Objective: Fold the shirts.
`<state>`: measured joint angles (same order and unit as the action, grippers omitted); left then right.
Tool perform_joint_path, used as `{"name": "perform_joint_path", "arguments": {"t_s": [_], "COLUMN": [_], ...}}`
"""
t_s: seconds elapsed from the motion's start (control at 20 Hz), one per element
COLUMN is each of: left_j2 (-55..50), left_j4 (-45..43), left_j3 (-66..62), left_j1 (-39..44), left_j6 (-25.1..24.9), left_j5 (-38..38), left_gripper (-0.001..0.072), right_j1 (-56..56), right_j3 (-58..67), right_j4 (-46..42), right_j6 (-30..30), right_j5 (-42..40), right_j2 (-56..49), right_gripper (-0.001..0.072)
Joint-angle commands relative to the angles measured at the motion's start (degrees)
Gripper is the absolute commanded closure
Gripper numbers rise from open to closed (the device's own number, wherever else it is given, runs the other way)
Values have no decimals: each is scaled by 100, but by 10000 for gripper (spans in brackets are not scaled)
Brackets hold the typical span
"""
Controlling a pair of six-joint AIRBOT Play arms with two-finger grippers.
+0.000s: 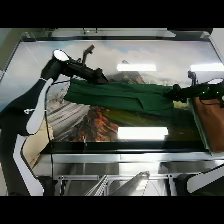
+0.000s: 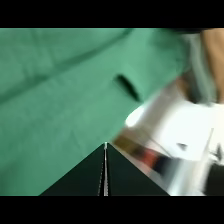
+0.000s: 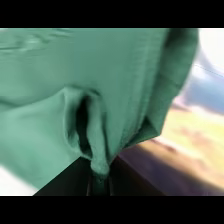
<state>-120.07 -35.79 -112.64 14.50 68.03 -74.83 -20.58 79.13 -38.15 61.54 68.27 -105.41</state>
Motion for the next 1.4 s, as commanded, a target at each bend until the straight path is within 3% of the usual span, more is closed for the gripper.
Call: {"name": "perform_joint_path", "arguments": {"t_s": [0.0,0.15,0.35,0.55,0.65,0.75,0.9,1.1,1.25,1.35], "left_j2": [-431,-752,-942,-984,-986,-855,153,1427,2028,2302], "left_j4": [-376,-348,-328,-254,11,431,1266,1445,1436,1434], "left_j3": [0,0,0,-26,-413,-994,-538,-175,-173,-173], "left_j1": [518,872,1342,1596,1517,1174,310,-1180,-1993,-2310], "left_j6": [315,879,1508,2009,1993,1823,1294,1187,1016,927], "left_j5": [1086,1679,2417,2949,2225,852,-461,-1606,-1641,-1561], "left_gripper": [705,705,705,705,704,703,704,704,703,703], "right_j1": [2,9,118,688,1027,1392,2057,3338,4551,5250], "right_j3": [411,1005,1510,1744,1744,1744,1744,1744,1744,1794], "right_j4": [136,610,2308,2430,2369,2157,1827,1836,2059,2605], "right_j6": [153,282,286,321,321,321,343,205,125,-444], "right_j5": [417,1073,1694,1690,1528,1244,413,-1375,-3254,-4225], "right_j2": [404,632,807,946,942,942,868,415,-293,-868], "right_gripper": [694,693,693,693,693,693,693,692,692,681]}}
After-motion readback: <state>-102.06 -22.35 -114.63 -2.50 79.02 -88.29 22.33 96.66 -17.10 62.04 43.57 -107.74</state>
